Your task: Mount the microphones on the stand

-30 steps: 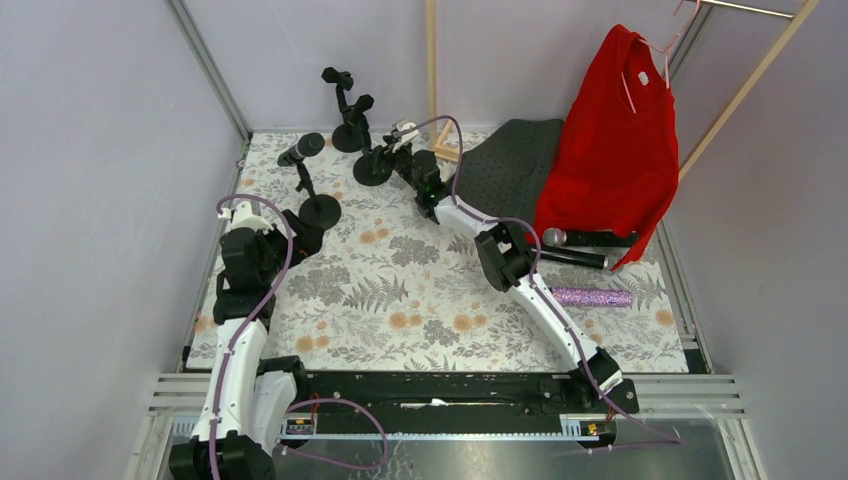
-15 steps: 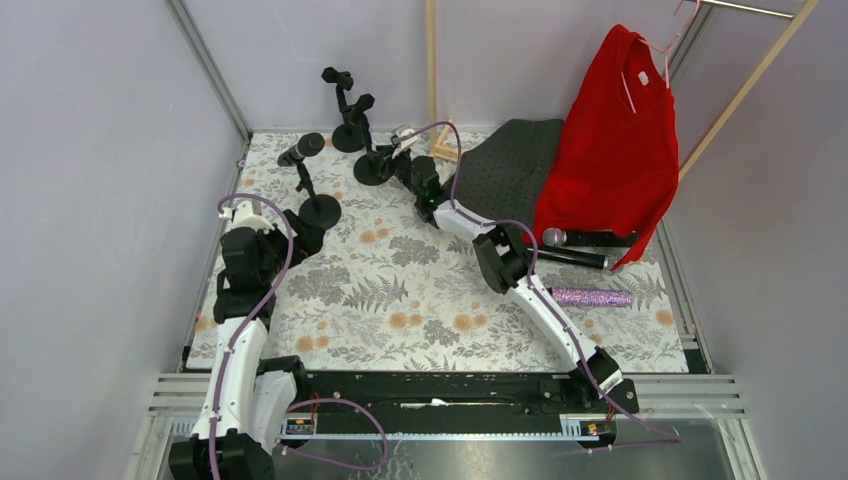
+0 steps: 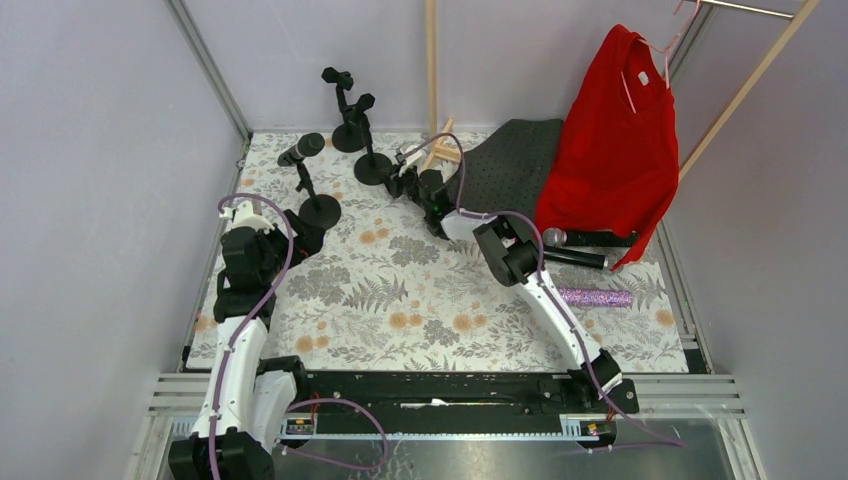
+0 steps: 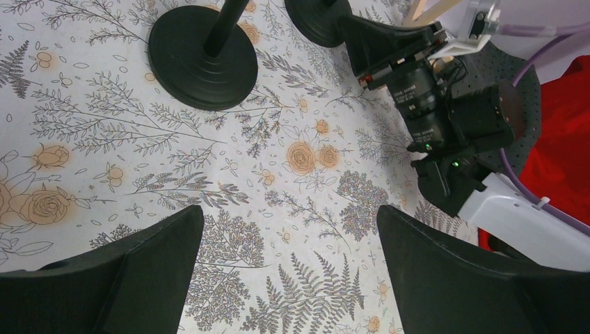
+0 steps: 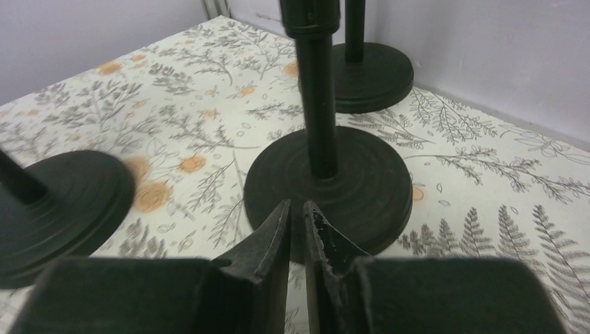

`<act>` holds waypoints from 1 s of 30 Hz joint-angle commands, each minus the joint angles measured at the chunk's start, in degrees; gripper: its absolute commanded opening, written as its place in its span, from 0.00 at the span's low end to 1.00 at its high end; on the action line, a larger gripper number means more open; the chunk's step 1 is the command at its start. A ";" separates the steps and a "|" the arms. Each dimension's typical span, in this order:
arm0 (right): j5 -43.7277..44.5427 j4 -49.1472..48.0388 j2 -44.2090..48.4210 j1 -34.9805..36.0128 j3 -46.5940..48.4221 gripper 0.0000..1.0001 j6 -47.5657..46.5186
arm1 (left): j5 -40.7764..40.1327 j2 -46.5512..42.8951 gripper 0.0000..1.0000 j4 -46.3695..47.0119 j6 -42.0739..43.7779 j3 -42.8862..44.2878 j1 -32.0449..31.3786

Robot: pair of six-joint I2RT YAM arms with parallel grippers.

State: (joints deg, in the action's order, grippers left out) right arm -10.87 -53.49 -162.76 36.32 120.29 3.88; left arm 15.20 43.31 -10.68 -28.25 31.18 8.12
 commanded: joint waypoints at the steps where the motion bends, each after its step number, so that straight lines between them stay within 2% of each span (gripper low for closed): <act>1: -1.98 -12.80 14.52 -0.17 -11.50 0.18 -1.83 | 0.20 0.26 0.98 2.81 1.00 2.66 -0.05; 4: -2.47 -16.76 21.18 -0.17 -21.56 0.21 -2.11 | 0.44 0.19 0.97 3.09 0.90 2.65 -0.12; 10: -0.41 -22.32 36.71 0.04 -41.33 0.46 0.84 | 0.70 -2.22 0.95 4.77 0.07 1.17 -0.98; 12: 0.22 -23.76 43.88 0.06 -50.36 0.49 1.50 | -0.82 -3.55 0.95 4.79 0.04 0.55 -2.88; 15: 2.00 -25.03 52.66 0.07 -61.17 0.54 2.34 | -6.41 -5.45 0.95 5.87 -2.02 -0.84 -11.22; 18: 3.65 -23.39 61.44 0.07 -69.90 0.57 1.71 | -15.28 -4.90 0.95 8.62 -5.76 -2.69 -23.41; 20: 4.68 -20.45 68.15 0.07 -75.13 0.58 1.11 | -24.76 -3.14 0.95 10.35 -6.77 -3.31 -31.85; 24: 8.71 -9.45 83.70 0.07 -83.73 0.61 -0.19 | -34.65 4.27 0.96 18.22 -5.42 -3.77 -43.98; 30: 13.10 18.36 108.10 0.12 -87.91 0.69 -2.25 | -38.83 22.24 0.99 36.71 0.19 -0.30 -45.95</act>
State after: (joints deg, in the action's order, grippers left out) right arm -2.87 -52.62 -66.24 36.32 33.17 4.03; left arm -15.88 57.01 9.23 -32.16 27.92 -37.71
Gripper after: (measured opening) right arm 0.670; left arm 0.985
